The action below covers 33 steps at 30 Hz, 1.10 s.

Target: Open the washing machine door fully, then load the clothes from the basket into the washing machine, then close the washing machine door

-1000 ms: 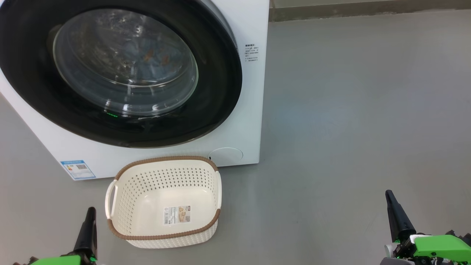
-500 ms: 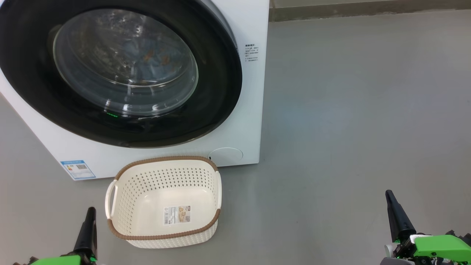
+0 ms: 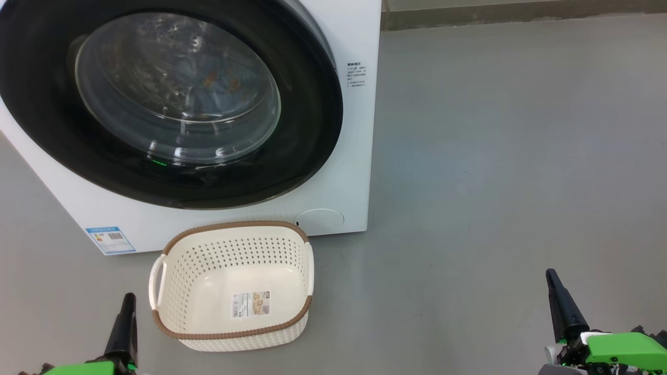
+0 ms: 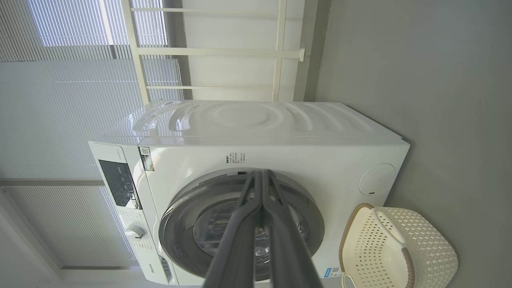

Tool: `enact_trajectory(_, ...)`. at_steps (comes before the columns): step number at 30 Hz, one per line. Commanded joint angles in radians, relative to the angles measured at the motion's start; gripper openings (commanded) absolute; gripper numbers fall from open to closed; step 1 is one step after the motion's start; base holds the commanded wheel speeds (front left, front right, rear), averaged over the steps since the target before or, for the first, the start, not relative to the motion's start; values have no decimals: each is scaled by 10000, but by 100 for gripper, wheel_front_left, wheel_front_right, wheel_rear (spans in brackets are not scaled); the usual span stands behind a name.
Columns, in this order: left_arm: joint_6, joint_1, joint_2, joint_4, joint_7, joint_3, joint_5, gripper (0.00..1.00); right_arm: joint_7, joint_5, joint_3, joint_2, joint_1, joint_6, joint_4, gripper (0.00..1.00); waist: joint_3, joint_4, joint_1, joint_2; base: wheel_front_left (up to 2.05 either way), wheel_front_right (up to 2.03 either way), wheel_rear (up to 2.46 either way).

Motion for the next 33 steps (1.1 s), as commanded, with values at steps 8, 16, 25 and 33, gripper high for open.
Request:
enact_trajectory(8, -106, -397, 200, -184, 70, 330, -37, 0, 78, 11, 221, -51, -412, -11, -246, 0, 0, 0, -1, 0, 0, 0, 0)
enact_trajectory(16, -106, -397, 200, -184, 70, 330, -37, 0, 79, 9, 220, -50, -412, -11, -246, 0, 0, 0, -1, 0, 0, 0, 0)
enact_trajectory(25, -106, -397, 200, -184, 70, 330, -37, 0, 80, 8, 218, -49, -413, -11, -246, 0, 0, 0, -1, 0, 0, 0, 0)
enact_trajectory(33, -106, -397, 200, -184, 70, 330, -37, 0, 81, 7, 217, -48, -413, -11, -246, 0, 0, 0, -1, 0, 0, 0, 0)
